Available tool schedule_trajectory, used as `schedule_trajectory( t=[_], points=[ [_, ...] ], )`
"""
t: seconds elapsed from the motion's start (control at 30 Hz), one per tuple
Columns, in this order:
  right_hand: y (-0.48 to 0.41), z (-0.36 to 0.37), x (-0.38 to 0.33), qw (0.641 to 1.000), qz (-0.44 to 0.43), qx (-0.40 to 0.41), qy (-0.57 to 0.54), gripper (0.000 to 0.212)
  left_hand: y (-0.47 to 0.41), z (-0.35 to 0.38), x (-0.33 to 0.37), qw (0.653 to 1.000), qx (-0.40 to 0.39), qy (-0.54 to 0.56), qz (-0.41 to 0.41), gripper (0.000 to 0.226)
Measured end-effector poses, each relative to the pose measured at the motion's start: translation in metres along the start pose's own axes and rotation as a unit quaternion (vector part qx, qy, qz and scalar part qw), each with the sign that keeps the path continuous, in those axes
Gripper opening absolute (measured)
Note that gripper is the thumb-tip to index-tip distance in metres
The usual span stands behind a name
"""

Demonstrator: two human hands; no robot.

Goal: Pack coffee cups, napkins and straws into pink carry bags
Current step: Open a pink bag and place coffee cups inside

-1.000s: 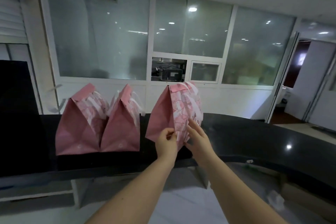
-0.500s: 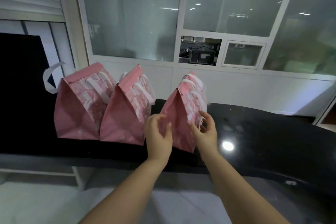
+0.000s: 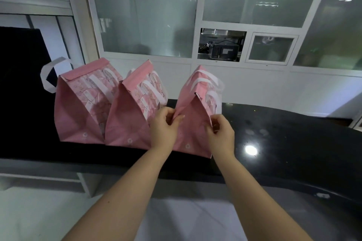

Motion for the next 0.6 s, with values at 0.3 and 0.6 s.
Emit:
schedule_trajectory(
  t=[0.3, 0.6],
  points=[
    [0.023, -0.005, 0.020, 1.000, 0.023, 0.008, 0.008, 0.023, 0.031, -0.014, -0.001, 0.993, -0.011, -0.109, 0.035, 0.011],
    [0.045, -0.005, 0.044, 0.995, 0.067, -0.039, 0.057, 0.019, 0.080, -0.030, -0.043, 0.994, 0.006, -0.077, -0.078, 0.012]
  ],
)
Point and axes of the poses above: each hand's wrist, its own y-axis away from the middle knuckle, its own z-axis out of the palm, x = y × z, the point moved 7 cm from there along -y, towards the middle knuckle, and after that the axes turned 8 degrees about -y, right-handed, at the moved point
